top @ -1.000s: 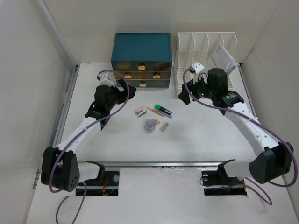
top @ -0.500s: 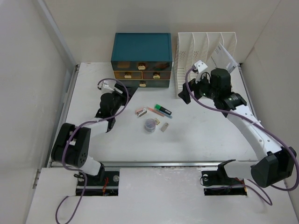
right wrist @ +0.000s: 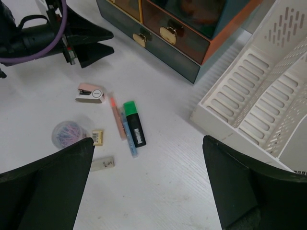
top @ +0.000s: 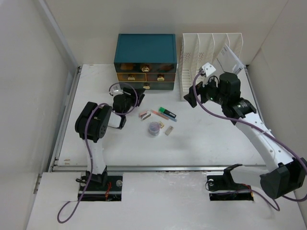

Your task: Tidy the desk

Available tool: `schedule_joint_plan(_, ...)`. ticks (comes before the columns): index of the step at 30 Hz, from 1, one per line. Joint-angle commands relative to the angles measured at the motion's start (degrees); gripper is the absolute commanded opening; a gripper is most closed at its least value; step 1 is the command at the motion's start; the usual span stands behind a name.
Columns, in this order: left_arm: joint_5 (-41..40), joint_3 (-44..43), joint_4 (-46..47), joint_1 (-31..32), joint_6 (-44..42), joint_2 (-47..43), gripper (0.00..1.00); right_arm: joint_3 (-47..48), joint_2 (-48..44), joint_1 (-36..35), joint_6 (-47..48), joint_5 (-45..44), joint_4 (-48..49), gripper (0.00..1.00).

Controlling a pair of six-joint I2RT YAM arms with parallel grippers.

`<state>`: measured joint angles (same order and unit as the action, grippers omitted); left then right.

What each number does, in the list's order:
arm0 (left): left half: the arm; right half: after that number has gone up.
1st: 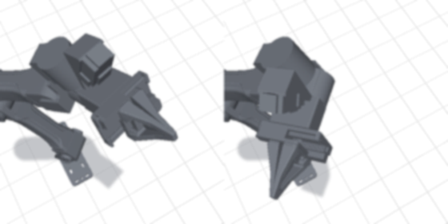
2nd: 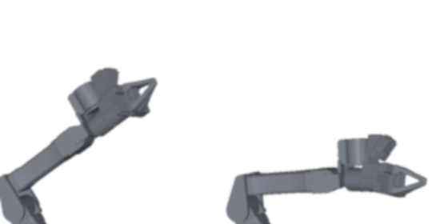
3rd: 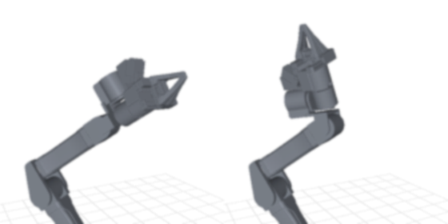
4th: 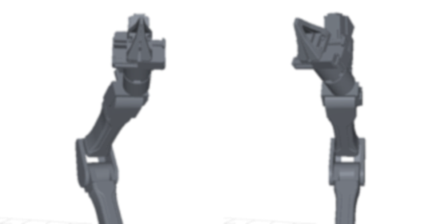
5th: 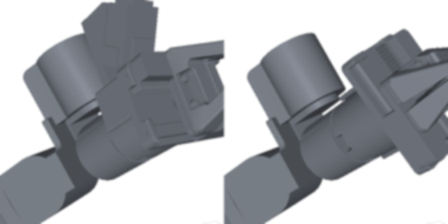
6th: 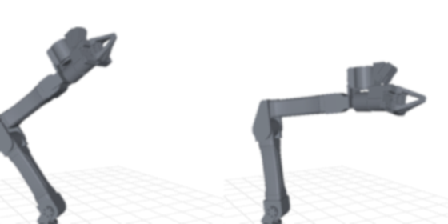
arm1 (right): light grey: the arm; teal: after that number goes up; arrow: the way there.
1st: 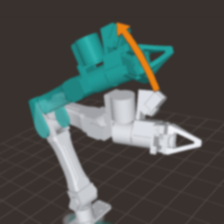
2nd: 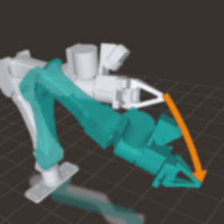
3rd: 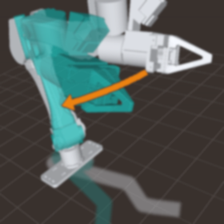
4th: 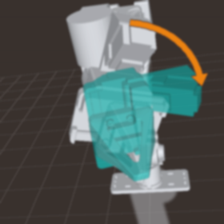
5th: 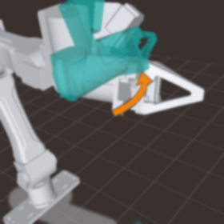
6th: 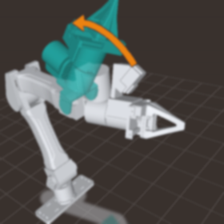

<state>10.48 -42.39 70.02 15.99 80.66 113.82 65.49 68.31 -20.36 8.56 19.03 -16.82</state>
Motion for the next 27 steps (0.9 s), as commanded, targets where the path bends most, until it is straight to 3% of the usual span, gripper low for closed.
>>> schedule_joint_plan(1,1.47,-6.47,14.80,0.54,0.28,-1.67,0.44,-0.10,-1.34,-0.56,-0.38,-0.75,3.81,1.00)
schedule_joint_plan(9,2.79,-14.99,4.17,0.54,-3.32,-1.68,0.43,-0.10,-0.20,-0.56,0.14,-1.36,3.81,1.00)
schedule_joint_plan(27,0.77,-22.91,-3.30,0.54,-4.19,1.23,0.48,-0.10,0.33,-0.56,0.14,-1.36,3.28,1.00)
